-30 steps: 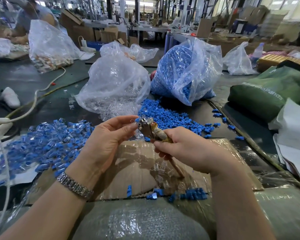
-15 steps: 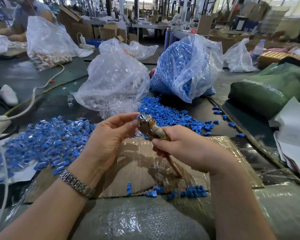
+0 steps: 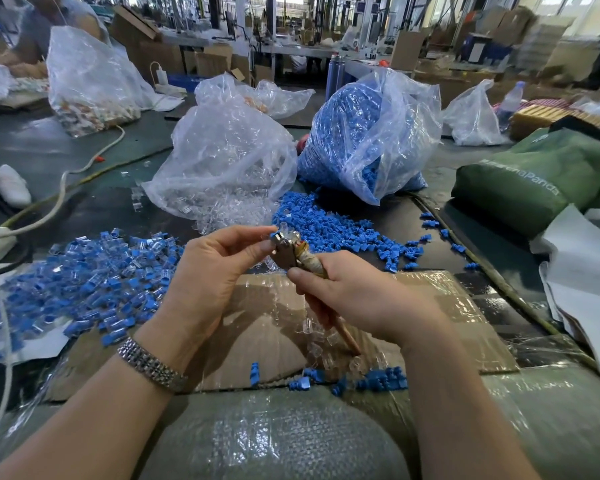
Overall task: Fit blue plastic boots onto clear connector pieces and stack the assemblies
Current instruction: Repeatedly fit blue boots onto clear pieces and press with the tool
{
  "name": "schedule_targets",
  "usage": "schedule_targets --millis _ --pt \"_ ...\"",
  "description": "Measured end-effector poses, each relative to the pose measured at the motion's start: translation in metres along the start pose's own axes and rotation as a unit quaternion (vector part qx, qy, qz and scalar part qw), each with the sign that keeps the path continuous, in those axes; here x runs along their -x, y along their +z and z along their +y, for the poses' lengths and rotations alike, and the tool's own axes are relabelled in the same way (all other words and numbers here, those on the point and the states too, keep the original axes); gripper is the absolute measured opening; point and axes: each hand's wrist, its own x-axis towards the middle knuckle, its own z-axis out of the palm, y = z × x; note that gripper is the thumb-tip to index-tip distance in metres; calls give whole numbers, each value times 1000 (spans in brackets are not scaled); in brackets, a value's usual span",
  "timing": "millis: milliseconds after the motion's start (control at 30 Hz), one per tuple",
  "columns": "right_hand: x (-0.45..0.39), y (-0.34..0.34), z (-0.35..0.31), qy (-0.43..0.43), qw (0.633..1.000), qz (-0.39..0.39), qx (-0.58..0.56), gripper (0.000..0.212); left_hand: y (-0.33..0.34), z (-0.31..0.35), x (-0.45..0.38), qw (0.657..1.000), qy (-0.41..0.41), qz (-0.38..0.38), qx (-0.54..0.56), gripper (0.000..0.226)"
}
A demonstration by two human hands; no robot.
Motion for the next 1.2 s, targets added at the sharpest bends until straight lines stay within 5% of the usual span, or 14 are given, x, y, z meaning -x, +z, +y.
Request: schedule_targets --millis 200,300,367,467,567,700,800,900,1000,1200 --pt "5 -18 6 44 997 4 -69 36 -10 -6 -7 999 7 35 11 18" --pt "2 -26 13 79 992 98 -22 34 -17 -10 -8 988 28 65 -134 19" --pt "-1 -28 21 114 978 148 94 30 -17 -11 -8 947 46 100 -303 15" --pt "-8 -25 35 192 949 152 199 18 -19 -9 -6 839 37 134 -526 9" --pt "-11 -20 44 251 925 129 253 20 -21 -11 -3 765 27 113 -634 9" --pt "-15 -17 46 259 912 135 287 35 2 -22 -2 800 97 -42 -591 37" --pt "-26 -10 43 169 916 176 318 39 18 -33 -4 784 99 -131 -598 50" --pt "-42 2 37 61 921 160 350 42 17 -39 -5 765 89 -147 -621 53" --pt "-51 12 36 50 923 109 366 48 20 -39 -5 764 99 -144 -621 56" --pt "-48 9 28 -3 958 82 274 33 18 -31 -6 837 108 -130 -520 41"
